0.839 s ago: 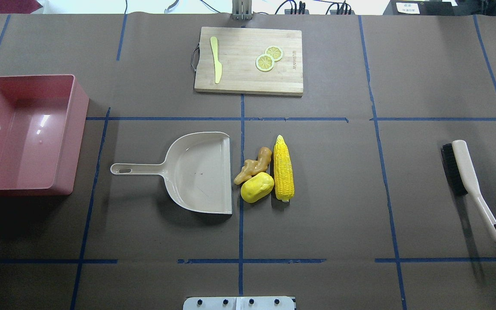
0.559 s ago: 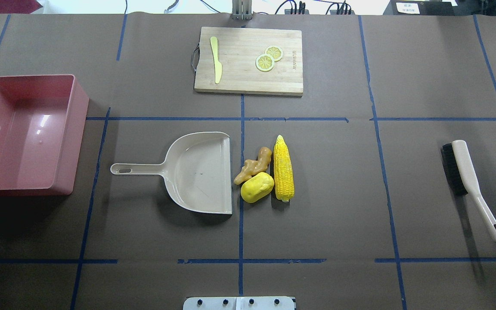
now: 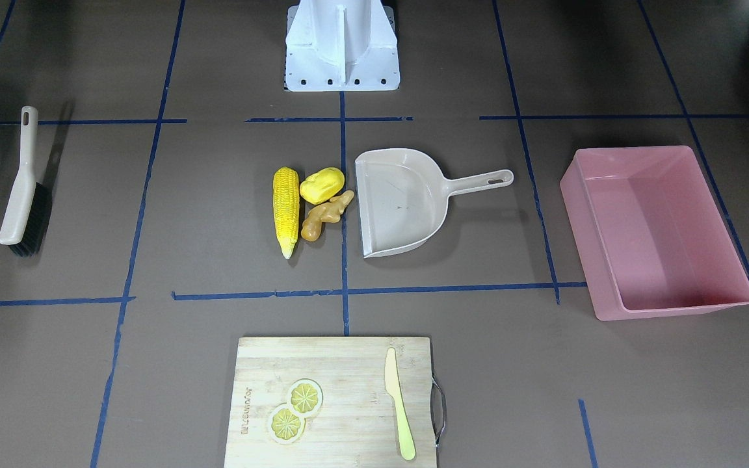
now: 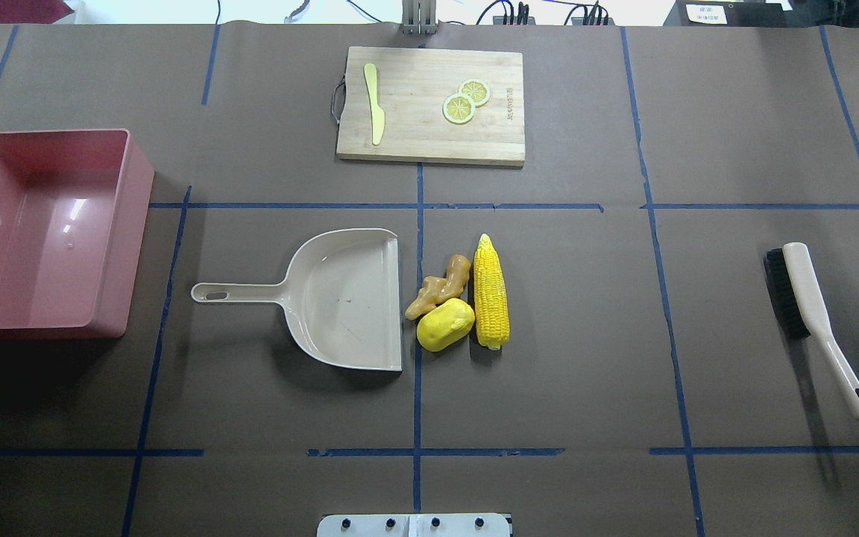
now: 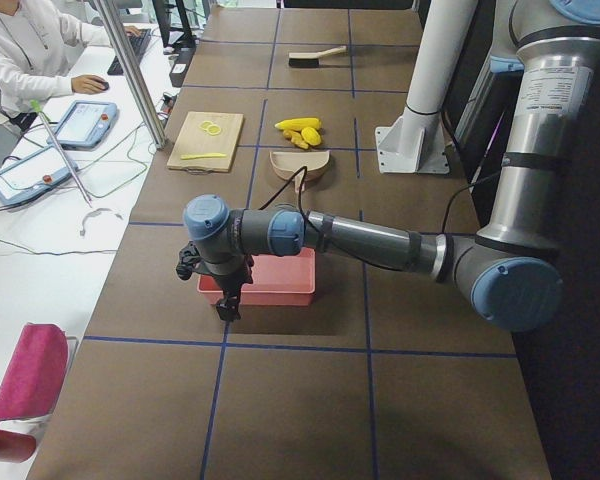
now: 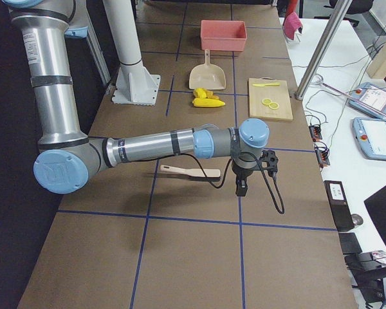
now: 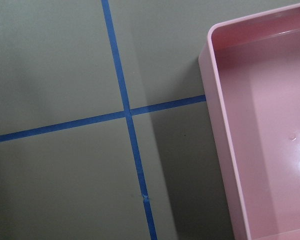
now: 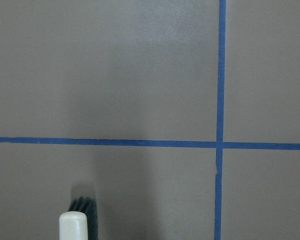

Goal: Sweep and dump trash into bin

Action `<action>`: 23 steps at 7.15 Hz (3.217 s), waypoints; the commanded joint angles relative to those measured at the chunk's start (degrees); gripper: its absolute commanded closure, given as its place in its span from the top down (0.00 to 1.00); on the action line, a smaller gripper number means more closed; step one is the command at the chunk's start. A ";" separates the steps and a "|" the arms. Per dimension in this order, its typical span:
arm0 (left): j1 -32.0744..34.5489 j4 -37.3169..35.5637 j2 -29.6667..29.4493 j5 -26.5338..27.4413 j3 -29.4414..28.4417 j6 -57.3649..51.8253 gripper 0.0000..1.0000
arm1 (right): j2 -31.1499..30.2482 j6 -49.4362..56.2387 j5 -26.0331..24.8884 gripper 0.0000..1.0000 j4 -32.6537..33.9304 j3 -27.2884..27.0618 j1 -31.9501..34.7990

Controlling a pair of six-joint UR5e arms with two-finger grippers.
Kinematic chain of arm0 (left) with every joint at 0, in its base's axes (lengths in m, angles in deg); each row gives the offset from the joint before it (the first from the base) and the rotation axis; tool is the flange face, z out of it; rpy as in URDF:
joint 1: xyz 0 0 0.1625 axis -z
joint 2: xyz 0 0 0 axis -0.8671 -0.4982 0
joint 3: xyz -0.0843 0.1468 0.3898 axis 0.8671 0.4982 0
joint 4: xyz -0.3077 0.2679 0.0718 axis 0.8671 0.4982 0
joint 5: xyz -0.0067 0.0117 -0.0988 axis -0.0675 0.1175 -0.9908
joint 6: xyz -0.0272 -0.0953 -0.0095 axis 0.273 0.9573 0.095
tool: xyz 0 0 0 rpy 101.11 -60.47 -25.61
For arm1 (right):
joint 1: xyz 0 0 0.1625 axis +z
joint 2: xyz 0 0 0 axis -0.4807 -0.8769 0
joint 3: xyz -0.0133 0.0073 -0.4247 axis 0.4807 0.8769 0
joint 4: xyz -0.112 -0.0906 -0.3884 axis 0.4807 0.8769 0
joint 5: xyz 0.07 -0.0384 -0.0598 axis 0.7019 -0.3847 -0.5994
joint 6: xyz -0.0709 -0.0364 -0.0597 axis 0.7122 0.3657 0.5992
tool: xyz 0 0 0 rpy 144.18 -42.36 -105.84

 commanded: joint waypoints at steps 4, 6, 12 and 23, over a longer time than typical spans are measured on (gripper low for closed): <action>-4.43 13.00 1.10 -2.34 2.36 3.23 1.00 | -12.19 -17.22 -1.37 0.99 -2.01 -18.25 -14.38; -12.77 21.15 -1.00 -1.64 3.41 3.14 1.00 | -21.25 -31.90 -5.11 0.96 -22.84 -18.82 -21.48; -20.96 22.78 -11.64 -1.81 2.01 8.40 1.00 | -27.09 -42.46 -12.44 0.87 -36.40 -15.66 -35.32; -42.12 27.88 -14.20 10.00 9.47 -6.35 1.00 | -23.09 -47.46 -12.80 0.00 -43.53 -18.38 -38.84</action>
